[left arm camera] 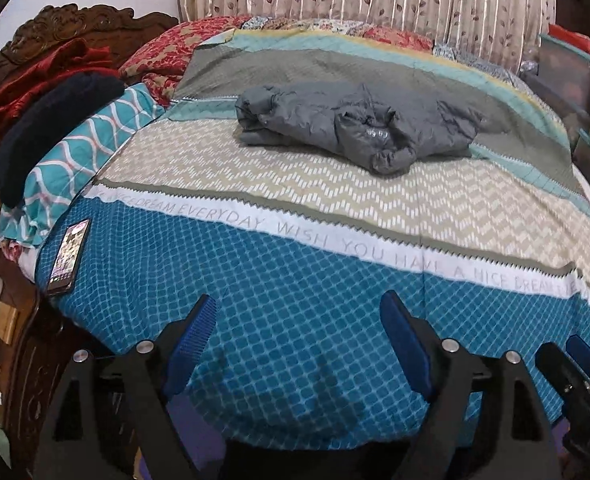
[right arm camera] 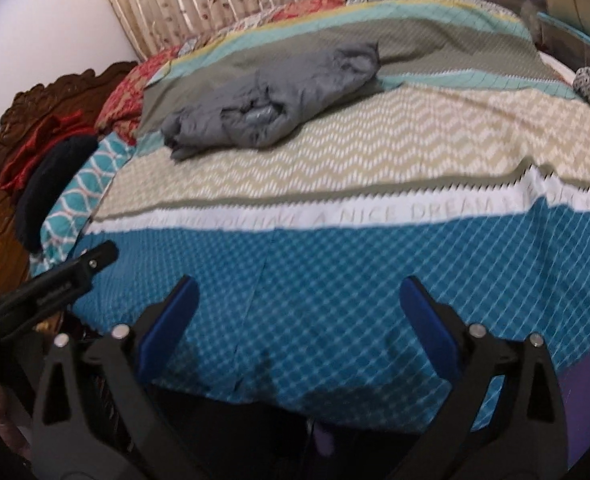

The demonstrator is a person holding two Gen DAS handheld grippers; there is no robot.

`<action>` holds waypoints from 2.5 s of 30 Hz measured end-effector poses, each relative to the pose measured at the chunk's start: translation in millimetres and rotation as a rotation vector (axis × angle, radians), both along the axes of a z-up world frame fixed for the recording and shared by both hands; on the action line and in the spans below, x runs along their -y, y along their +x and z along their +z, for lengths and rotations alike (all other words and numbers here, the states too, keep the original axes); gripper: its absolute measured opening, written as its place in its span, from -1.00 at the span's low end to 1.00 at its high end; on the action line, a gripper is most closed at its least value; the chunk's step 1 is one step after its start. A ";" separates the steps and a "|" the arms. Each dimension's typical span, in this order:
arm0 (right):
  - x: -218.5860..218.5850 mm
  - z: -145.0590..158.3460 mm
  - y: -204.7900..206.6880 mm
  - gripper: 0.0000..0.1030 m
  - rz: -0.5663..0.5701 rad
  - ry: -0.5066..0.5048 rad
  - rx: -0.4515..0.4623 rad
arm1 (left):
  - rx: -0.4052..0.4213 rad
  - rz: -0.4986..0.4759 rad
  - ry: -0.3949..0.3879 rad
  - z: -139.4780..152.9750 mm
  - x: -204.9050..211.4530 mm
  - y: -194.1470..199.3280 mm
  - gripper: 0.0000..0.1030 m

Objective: Fold large clothes

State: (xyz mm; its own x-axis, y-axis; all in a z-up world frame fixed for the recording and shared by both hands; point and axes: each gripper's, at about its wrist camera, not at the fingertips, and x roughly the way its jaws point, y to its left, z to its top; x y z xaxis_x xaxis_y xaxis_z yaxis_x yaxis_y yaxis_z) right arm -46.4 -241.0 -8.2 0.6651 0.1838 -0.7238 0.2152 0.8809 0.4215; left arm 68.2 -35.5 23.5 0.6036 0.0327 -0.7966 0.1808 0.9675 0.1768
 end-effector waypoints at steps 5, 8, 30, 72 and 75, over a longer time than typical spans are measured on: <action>-10.6 -9.3 0.7 0.87 0.042 0.026 -0.033 | -0.033 0.001 0.040 -10.9 1.4 -4.2 0.73; -11.2 -11.0 2.6 0.87 0.053 0.025 -0.035 | -0.043 -0.007 0.052 -15.4 2.9 -7.2 0.74; -6.4 -20.9 8.2 0.87 0.074 0.053 -0.055 | -0.056 -0.019 0.065 -22.8 4.0 -7.7 0.79; -9.5 -7.0 5.8 0.87 0.091 0.007 -0.012 | -0.075 -0.014 0.060 -23.5 -1.2 -10.5 0.80; -8.6 -7.5 5.5 0.87 0.090 0.010 -0.012 | -0.072 -0.018 0.064 -23.3 -0.3 -10.9 0.80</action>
State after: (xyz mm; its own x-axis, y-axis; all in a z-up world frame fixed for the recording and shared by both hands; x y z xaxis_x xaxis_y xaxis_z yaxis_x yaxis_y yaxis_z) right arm -40.9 -232.4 -15.7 0.6365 0.2499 -0.7296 0.1402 0.8928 0.4281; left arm 57.3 -35.1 0.1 0.5454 0.0746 -0.8349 0.2126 0.9511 0.2239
